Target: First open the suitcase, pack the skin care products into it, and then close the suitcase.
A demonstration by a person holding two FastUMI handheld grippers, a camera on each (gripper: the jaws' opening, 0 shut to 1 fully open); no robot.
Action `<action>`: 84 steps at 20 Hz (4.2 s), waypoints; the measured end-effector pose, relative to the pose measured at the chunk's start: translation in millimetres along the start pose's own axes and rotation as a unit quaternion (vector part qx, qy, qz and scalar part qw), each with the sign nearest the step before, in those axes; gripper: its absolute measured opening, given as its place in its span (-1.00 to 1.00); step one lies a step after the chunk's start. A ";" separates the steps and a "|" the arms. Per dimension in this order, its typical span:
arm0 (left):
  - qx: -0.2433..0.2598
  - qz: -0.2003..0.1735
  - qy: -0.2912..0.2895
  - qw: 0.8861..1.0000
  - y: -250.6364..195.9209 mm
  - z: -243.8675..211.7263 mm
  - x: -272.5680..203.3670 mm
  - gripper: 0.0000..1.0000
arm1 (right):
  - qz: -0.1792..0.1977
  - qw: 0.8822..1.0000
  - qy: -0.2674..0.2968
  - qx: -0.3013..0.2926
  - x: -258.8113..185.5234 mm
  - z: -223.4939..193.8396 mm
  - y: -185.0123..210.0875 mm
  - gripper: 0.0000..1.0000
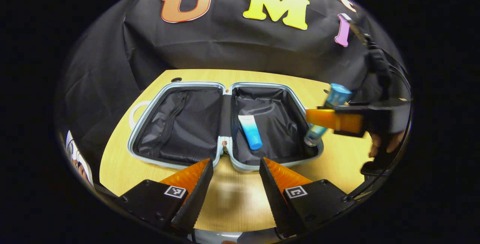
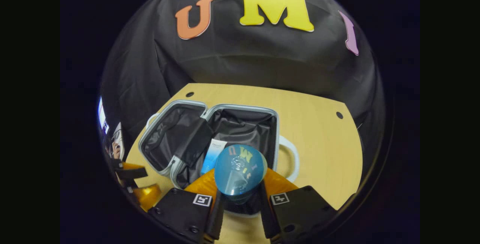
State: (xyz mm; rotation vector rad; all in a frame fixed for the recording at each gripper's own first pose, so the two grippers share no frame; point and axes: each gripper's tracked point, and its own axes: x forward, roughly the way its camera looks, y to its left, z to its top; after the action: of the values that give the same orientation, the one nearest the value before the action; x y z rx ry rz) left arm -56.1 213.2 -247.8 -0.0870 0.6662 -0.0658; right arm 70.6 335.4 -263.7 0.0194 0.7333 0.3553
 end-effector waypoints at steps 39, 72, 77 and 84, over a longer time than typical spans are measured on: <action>-0.337 0.056 -0.168 0.925 273.8 51.5 38.2 0.94 | 0.008 0.997 -0.069 -0.029 -56.3 75.1 29.6 0.43; -0.174 0.110 -0.228 0.951 142.5 218.9 -4.4 -0.88 | -0.027 0.978 -0.186 0.088 -257.1 73.3 -204.8 0.45; -0.085 0.155 -0.241 0.954 39.3 238.6 -17.5 -0.88 | -0.018 0.978 -0.192 0.080 -266.1 70.5 -261.9 0.45; -0.002 0.149 -0.236 0.960 -103.6 221.5 22.7 -0.88 | -0.019 0.980 -0.189 0.058 -276.2 50.9 -334.1 0.41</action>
State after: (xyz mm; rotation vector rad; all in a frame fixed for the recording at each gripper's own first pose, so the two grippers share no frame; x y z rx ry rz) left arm 95.5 121.3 -77.8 -0.0044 0.1959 0.2413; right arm 18.4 -62.7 -92.7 0.1783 0.3764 0.2623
